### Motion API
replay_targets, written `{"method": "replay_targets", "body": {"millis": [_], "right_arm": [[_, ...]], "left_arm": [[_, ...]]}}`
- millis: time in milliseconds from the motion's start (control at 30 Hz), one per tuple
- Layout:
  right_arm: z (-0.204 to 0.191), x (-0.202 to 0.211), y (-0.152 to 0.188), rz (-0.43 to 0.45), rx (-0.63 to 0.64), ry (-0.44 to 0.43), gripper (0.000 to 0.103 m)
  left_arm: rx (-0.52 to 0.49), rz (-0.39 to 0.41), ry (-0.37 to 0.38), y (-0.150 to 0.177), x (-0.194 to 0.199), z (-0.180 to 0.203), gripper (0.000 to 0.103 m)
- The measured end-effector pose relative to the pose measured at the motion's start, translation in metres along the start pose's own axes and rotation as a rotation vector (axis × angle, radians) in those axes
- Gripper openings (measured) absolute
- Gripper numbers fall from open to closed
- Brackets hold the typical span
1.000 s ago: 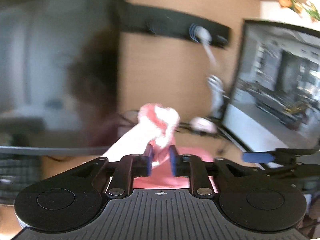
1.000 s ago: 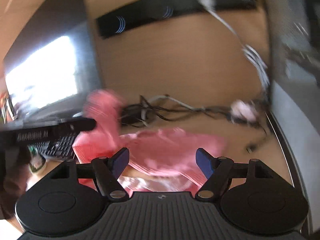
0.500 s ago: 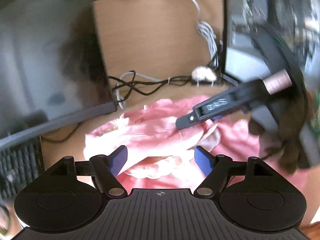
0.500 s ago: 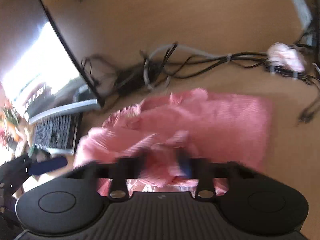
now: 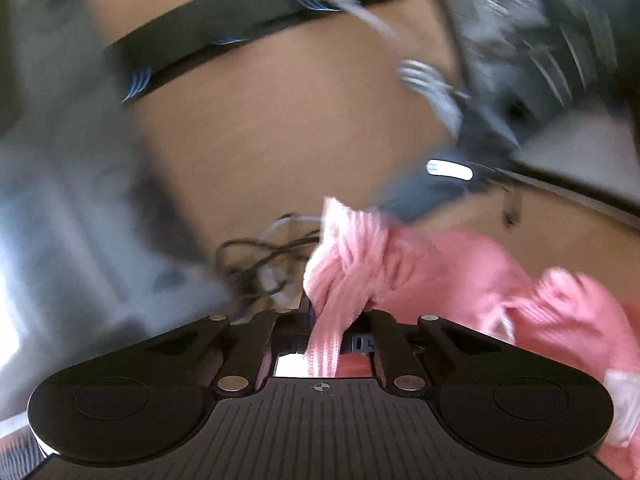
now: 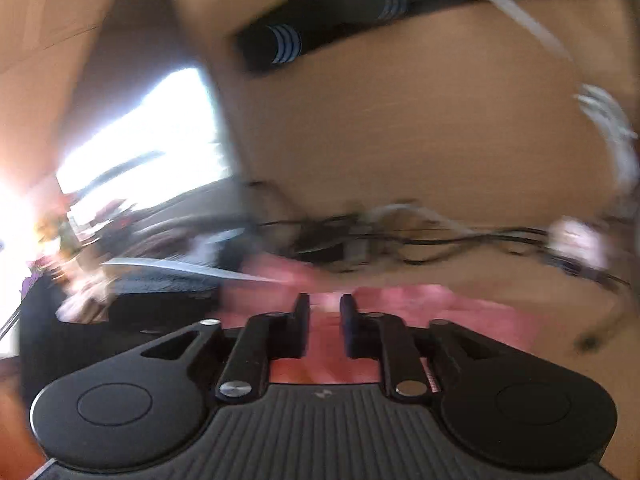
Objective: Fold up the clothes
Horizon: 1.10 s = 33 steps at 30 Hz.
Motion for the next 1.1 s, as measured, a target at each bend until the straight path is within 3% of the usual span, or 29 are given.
{"method": "replay_targets", "body": {"millis": [100, 167, 300, 367, 400, 467, 600, 833, 900, 1000, 1033, 1067, 1100], "right_arm": [[-0.006, -0.023, 0.024, -0.049, 0.107, 0.067, 0.029], [-0.025, -0.045, 0.038, -0.074, 0.196, 0.055, 0.048], [-0.067, -0.094, 0.052, -0.131, 0.339, 0.03, 0.051], [-0.079, -0.112, 0.058, -0.148, 0.428, 0.063, 0.051], [-0.082, -0.116, 0.059, -0.155, 0.456, 0.068, 0.048], [-0.088, -0.123, 0.058, -0.168, 0.501, 0.068, 0.009], [-0.107, -0.108, 0.039, -0.105, 0.464, -0.004, 0.009], [-0.125, -0.149, 0.065, -0.232, 0.432, -0.06, 0.01], [-0.117, -0.145, 0.063, -0.226, 0.379, -0.066, 0.011], [-0.1, -0.102, 0.052, -0.15, 0.325, -0.072, 0.037], [-0.093, -0.082, 0.049, -0.116, 0.316, -0.062, 0.051], [-0.084, -0.063, 0.046, -0.088, 0.301, -0.05, 0.059], [-0.073, -0.044, 0.045, -0.067, 0.279, -0.034, 0.061]], "left_arm": [[0.083, 0.017, -0.037, -0.008, 0.005, -0.022, 0.009], [0.17, 0.031, -0.074, -0.013, 0.015, -0.046, 0.009], [0.266, 0.03, -0.125, -0.018, 0.022, -0.082, 0.009], [0.295, 0.021, -0.142, -0.014, 0.025, -0.093, 0.009], [0.31, 0.015, -0.147, -0.011, 0.026, -0.096, 0.009], [0.339, 0.002, -0.156, -0.005, 0.027, -0.105, 0.009], [0.383, -0.01, -0.167, 0.006, 0.033, -0.119, 0.009], [0.395, 0.003, -0.137, 0.004, 0.035, -0.116, 0.009], [0.376, 0.006, -0.101, -0.001, 0.03, -0.102, 0.009], [0.343, 0.009, -0.036, -0.008, 0.02, -0.075, 0.009], [0.331, 0.01, -0.014, -0.011, 0.016, -0.067, 0.009], [0.32, 0.011, 0.007, -0.014, 0.012, -0.058, 0.009], [0.309, 0.012, 0.029, -0.016, 0.009, -0.049, 0.009]]}}
Point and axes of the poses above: each gripper's, at about its wrist camera, not at the fingertips, and x roughly against the way its jaws point, z to its right, y to its underside, the point moved 1 cm from there along -x, roughly the way its jaws point, and after that the axes turned 4 degrees about z, right-handed, at the moved point
